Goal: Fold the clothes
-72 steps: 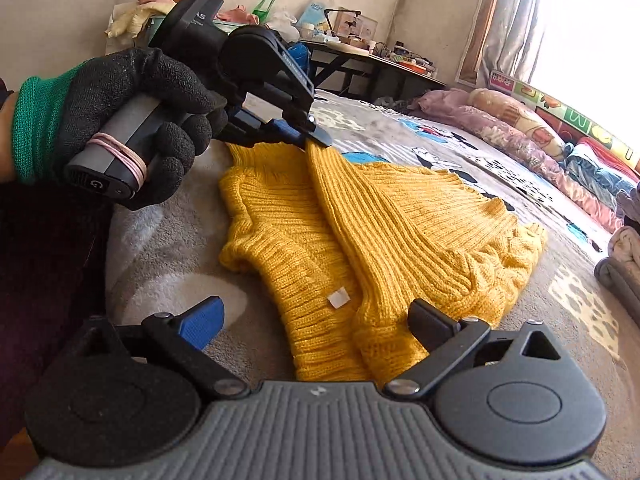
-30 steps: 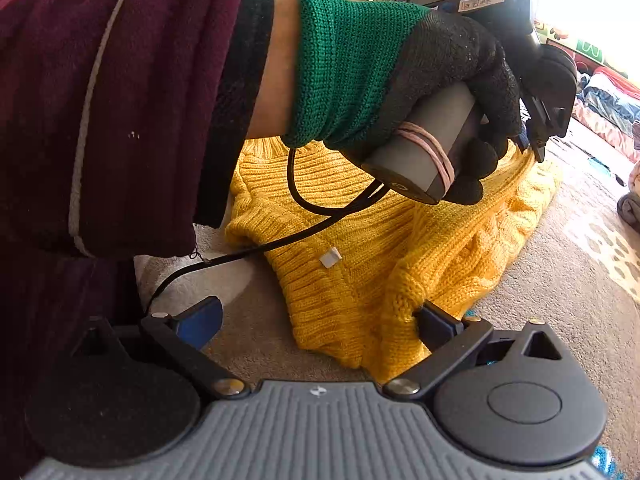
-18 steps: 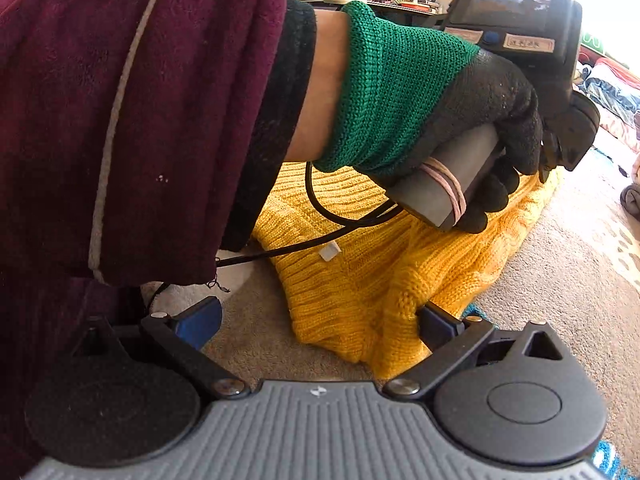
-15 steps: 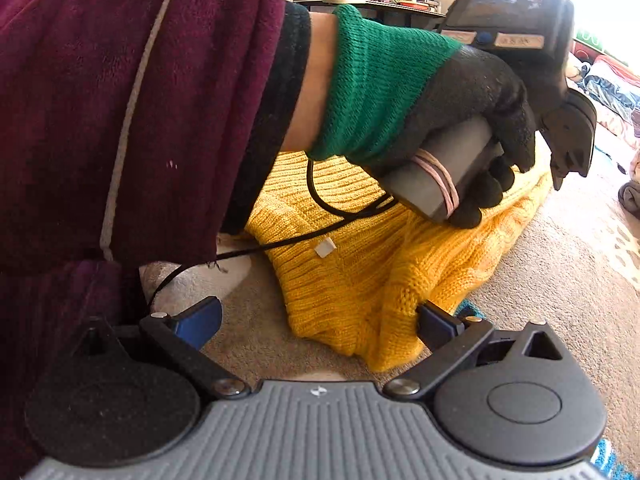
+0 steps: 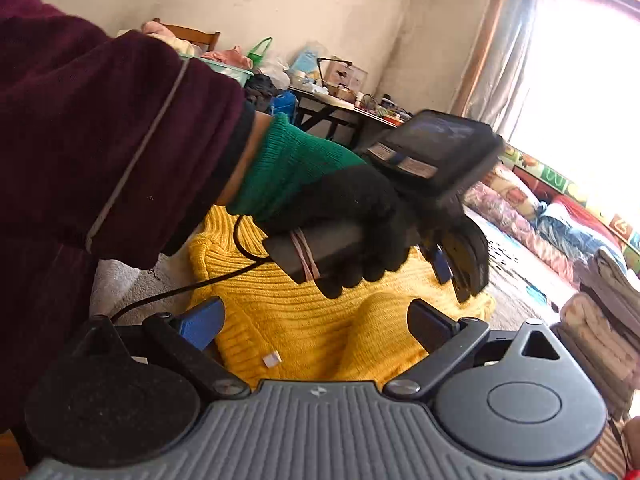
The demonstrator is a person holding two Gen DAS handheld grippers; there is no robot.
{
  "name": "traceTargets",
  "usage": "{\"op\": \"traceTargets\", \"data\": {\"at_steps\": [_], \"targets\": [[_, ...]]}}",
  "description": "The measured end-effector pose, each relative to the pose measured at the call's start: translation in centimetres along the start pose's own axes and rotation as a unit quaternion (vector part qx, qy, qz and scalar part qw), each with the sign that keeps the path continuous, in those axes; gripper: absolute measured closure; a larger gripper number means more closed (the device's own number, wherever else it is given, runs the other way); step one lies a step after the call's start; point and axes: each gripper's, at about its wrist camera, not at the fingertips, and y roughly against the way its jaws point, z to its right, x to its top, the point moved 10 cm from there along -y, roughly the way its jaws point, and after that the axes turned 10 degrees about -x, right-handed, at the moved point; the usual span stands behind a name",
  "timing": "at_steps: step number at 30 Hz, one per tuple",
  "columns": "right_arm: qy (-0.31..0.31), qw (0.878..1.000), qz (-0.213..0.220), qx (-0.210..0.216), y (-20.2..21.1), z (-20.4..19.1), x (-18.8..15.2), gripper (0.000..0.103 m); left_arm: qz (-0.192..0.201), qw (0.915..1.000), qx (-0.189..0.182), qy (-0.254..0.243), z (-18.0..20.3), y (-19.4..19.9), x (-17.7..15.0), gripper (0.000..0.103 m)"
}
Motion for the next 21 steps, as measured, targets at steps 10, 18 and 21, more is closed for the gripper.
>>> {"op": "traceTargets", "data": {"at_steps": [10, 18, 21], "targets": [[-0.094, 0.990, -0.099, 0.042, -2.2, -1.2, -2.2, 0.001, -0.040, 0.9986, 0.008, -0.032, 0.0, -5.1, 1.5, 0.078], [-0.136, 0.984, -0.103, 0.059, -1.8, -0.4, -3.0, 0.000, -0.057, 0.9982, 0.015, -0.006, -0.8, -6.3, 1.0, 0.074], [-0.137, 0.984, -0.096, 0.058, -1.4, 0.7, -3.5, 0.000, -0.048, 0.9985, 0.026, 0.000, -0.5, -4.4, 1.7, 0.070]]}}
